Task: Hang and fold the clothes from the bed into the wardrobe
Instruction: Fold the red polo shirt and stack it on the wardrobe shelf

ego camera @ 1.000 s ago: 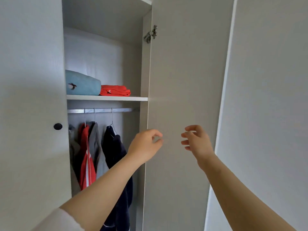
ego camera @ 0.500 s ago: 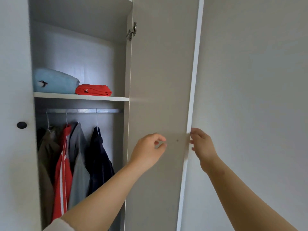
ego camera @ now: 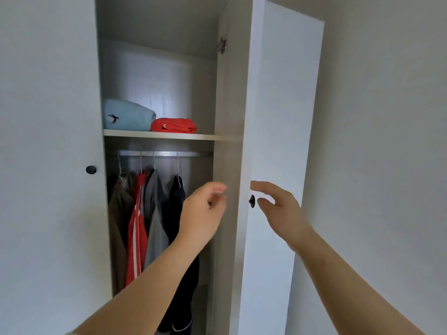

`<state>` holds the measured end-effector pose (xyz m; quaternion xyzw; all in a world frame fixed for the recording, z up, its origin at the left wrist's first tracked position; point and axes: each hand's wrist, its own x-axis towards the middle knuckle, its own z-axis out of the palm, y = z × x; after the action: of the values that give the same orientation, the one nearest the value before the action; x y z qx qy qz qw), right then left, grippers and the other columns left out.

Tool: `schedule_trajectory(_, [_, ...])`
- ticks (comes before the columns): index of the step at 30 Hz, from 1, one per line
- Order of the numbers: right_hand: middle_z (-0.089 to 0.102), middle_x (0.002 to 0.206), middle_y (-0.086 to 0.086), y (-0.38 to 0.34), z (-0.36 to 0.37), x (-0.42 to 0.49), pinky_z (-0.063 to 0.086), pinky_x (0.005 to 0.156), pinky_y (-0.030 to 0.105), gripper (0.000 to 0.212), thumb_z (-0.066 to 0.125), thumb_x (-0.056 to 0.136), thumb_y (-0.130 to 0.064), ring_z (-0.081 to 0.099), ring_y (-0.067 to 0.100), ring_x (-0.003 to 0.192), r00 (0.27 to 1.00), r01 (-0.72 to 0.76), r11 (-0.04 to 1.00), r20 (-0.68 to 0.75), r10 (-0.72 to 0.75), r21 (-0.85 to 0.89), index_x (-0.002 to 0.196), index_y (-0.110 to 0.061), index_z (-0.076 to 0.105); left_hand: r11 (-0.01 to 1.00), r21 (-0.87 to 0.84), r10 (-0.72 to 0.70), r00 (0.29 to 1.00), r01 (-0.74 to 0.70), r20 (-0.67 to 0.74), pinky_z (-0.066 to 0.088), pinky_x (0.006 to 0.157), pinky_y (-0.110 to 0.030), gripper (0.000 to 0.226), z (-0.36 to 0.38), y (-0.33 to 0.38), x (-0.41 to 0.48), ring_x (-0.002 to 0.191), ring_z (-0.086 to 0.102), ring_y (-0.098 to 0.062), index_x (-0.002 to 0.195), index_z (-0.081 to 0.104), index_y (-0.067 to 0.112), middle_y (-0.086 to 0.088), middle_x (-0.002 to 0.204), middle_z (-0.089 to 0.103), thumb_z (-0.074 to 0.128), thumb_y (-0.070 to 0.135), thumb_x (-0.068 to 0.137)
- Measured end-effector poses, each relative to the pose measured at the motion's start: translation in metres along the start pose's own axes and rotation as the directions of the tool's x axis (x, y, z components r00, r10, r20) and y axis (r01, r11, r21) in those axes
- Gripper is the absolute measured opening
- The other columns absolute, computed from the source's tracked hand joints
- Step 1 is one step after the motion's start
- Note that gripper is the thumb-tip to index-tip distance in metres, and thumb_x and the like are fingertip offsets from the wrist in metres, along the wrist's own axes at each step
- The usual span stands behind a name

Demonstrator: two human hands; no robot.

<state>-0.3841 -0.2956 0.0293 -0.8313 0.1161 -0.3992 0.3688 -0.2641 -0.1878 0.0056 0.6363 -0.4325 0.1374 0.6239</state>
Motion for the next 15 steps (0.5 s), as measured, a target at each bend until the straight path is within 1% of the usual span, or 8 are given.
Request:
schedule_trajectory(3, [0.056, 0.098, -0.026, -0.006, 0.031, 0.002, 0.036, 0.071, -0.007, 0.045, 0.044, 0.095, -0.003, 0.056, -0.008, 0.085, 0.997, 0.019, 0.998, 0.075, -0.024, 0.061, 0.108, -0.045, 0.055, 0.999, 0.044, 0.009, 0.995, -0.005, -0.096, 0.039, 0.071, 0.004, 0.03, -0.033, -0.005, -0.002, 0.085, 0.057, 0.016, 0.091, 0.057, 0.041, 0.028, 0.089, 0.06, 0.057, 0.011, 0.09])
schedule_trajectory(4, [0.056, 0.094, -0.024, -0.008, 0.044, 0.003, 0.037, 0.07, -0.006, 0.042, 0.045, 0.095, -0.005, 0.057, -0.006, 0.082, 0.997, 0.026, 0.998, 0.077, -0.03, 0.053, 0.11, -0.044, 0.055, 0.998, 0.064, 0.018, 0.993, -0.01, -0.119, 0.039, 0.072, 0.004, 0.026, -0.045, -0.007, -0.003, 0.085, 0.059, 0.012, 0.093, 0.057, 0.039, 0.028, 0.09, 0.059, 0.056, 0.013, 0.09])
schedule_trajectory(6, [0.06, 0.099, -0.016, -0.013, 0.069, 0.007, 0.044, 0.077, 0.0, 0.035, 0.048, 0.094, -0.007, 0.06, 0.002, 0.087, 0.998, 0.015, 0.997, 0.064, -0.021, 0.08, 0.116, -0.031, 0.06, 0.994, 0.109, 0.032, 0.986, -0.014, -0.165, 0.041, 0.074, 0.002, 0.017, -0.07, -0.013, -0.004, 0.085, 0.061, 0.007, 0.098, 0.059, 0.033, 0.027, 0.091, 0.059, 0.053, 0.018, 0.092])
schedule_trajectory(8, [0.065, 0.103, -0.006, -0.019, 0.093, 0.014, 0.052, 0.082, 0.014, 0.024, 0.052, 0.093, -0.007, 0.063, 0.01, 0.091, 0.998, -0.019, 0.985, 0.066, 0.008, 0.173, 0.108, -0.021, 0.066, 0.989, 0.148, 0.036, 0.978, -0.006, -0.205, 0.04, 0.072, 0.003, 0.016, -0.096, -0.02, -0.006, 0.082, 0.059, 0.01, 0.098, 0.058, 0.033, 0.029, 0.089, 0.058, 0.052, 0.019, 0.093])
schedule_trajectory(9, [0.066, 0.099, -0.006, -0.023, 0.104, 0.018, 0.053, 0.082, 0.016, 0.02, 0.054, 0.092, -0.008, 0.064, 0.012, 0.089, 0.997, -0.015, 0.983, 0.075, 0.002, 0.184, 0.103, -0.019, 0.067, 0.986, 0.166, 0.029, 0.975, 0.008, -0.22, 0.04, 0.071, 0.003, 0.018, -0.109, -0.024, -0.006, 0.082, 0.059, 0.01, 0.095, 0.056, 0.036, 0.03, 0.088, 0.057, 0.051, 0.019, 0.093])
schedule_trajectory(11, [0.064, 0.089, -0.012, -0.031, 0.127, 0.03, 0.049, 0.08, 0.009, 0.015, 0.058, 0.09, -0.011, 0.063, 0.009, 0.084, 0.993, 0.044, 0.992, 0.107, -0.056, 0.116, 0.098, -0.017, 0.069, 0.98, 0.191, -0.004, 0.968, 0.053, -0.25, 0.041, 0.07, 0.003, 0.025, -0.134, -0.034, -0.007, 0.081, 0.059, 0.01, 0.091, 0.054, 0.042, 0.029, 0.087, 0.058, 0.052, 0.018, 0.093])
schedule_trajectory(13, [0.06, 0.083, -0.017, -0.04, 0.151, 0.044, 0.041, 0.071, -0.001, 0.011, 0.06, 0.089, -0.012, 0.059, 0.003, 0.077, 0.982, 0.094, 0.993, 0.156, -0.104, 0.07, 0.095, -0.017, 0.068, 0.973, 0.214, -0.024, 0.959, 0.087, -0.282, 0.038, 0.069, 0.004, 0.028, -0.156, -0.045, -0.007, 0.08, 0.057, 0.015, 0.089, 0.054, 0.042, 0.028, 0.087, 0.058, 0.054, 0.015, 0.092])
schedule_trajectory(15, [0.058, 0.079, -0.018, -0.047, 0.179, 0.059, 0.04, 0.066, 0.001, 0.009, 0.059, 0.089, -0.013, 0.057, 0.004, 0.074, 0.974, 0.109, 0.993, 0.195, -0.116, 0.048, 0.092, -0.017, 0.067, 0.966, 0.23, -0.042, 0.952, 0.116, -0.304, 0.038, 0.067, 0.004, 0.027, -0.178, -0.057, -0.004, 0.08, 0.055, 0.017, 0.089, 0.055, 0.04, 0.027, 0.088, 0.059, 0.056, 0.013, 0.091])
